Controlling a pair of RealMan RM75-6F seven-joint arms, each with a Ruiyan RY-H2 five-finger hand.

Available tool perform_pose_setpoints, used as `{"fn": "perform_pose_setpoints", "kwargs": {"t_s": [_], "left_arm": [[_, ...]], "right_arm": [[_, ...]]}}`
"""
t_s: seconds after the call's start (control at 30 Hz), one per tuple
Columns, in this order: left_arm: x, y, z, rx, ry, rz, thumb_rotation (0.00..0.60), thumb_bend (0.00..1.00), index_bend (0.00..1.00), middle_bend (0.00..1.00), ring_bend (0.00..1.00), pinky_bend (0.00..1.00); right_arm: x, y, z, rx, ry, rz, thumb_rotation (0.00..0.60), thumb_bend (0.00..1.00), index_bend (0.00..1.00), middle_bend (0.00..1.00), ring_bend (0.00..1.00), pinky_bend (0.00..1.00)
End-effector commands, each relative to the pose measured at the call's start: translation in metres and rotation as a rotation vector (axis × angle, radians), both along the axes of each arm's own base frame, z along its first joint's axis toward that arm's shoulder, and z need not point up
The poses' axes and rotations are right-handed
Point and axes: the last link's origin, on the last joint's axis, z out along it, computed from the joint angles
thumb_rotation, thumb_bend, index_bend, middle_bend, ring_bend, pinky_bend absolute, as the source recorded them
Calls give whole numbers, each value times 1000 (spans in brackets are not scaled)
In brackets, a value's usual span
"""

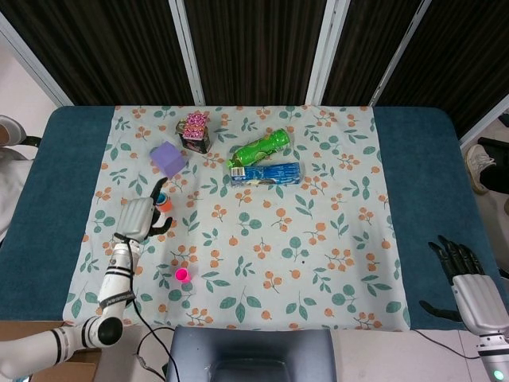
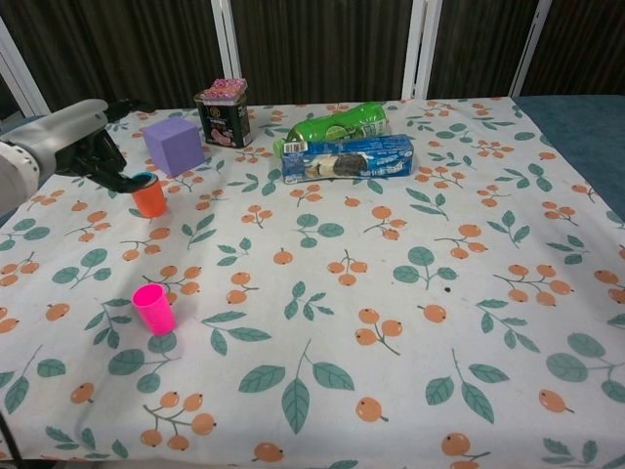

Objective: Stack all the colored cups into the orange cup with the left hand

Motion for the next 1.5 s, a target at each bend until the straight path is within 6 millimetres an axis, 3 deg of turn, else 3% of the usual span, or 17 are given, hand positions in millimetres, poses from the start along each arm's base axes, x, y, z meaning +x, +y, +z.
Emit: {"fn": "perform_pose_setpoints", "kwargs": {"t_s": [0.03, 0.27, 0.47, 0.83, 0.97, 1.2, 1.5], "left_arm": [[-9, -64, 24, -64, -60, -55, 600, 343, 49, 1000, 1000, 1000], [-23, -125, 25, -200, -150, -23, 600, 343, 71, 1000, 1000, 1000], [-29, -143, 2, -251, -163, -14, 600, 354, 90, 1000, 1000, 1000], [-28, -132, -46, -290, -170, 16, 600, 354, 138, 1000, 1000, 1000], [-28, -126, -51, -272, -146, 11, 600, 353, 172, 1000, 1000, 1000], [-34, -125, -52, -273, -157, 40, 600, 353, 322, 1000, 1000, 1000], [-32, -119, -56, -277, -154, 28, 600, 353, 399, 1000, 1000, 1000]], "right_arm": [[-1, -1, -3, 11, 7, -2, 600, 154, 0, 0, 0, 0], [2, 0, -8, 51, 3, 7, 600, 154, 0, 0, 0, 0], [4, 3, -8, 56, -5, 16, 600, 154, 0, 0, 0, 0], [2, 3, -2, 45, -19, 17, 600, 154, 0, 0, 0, 0], [2, 3, -1, 42, -21, 18, 600, 154, 0, 0, 0, 0], [2, 3, -2, 41, -19, 17, 600, 154, 0, 0, 0, 0], [2, 3, -2, 40, -18, 18, 600, 154, 0, 0, 0, 0]]}}
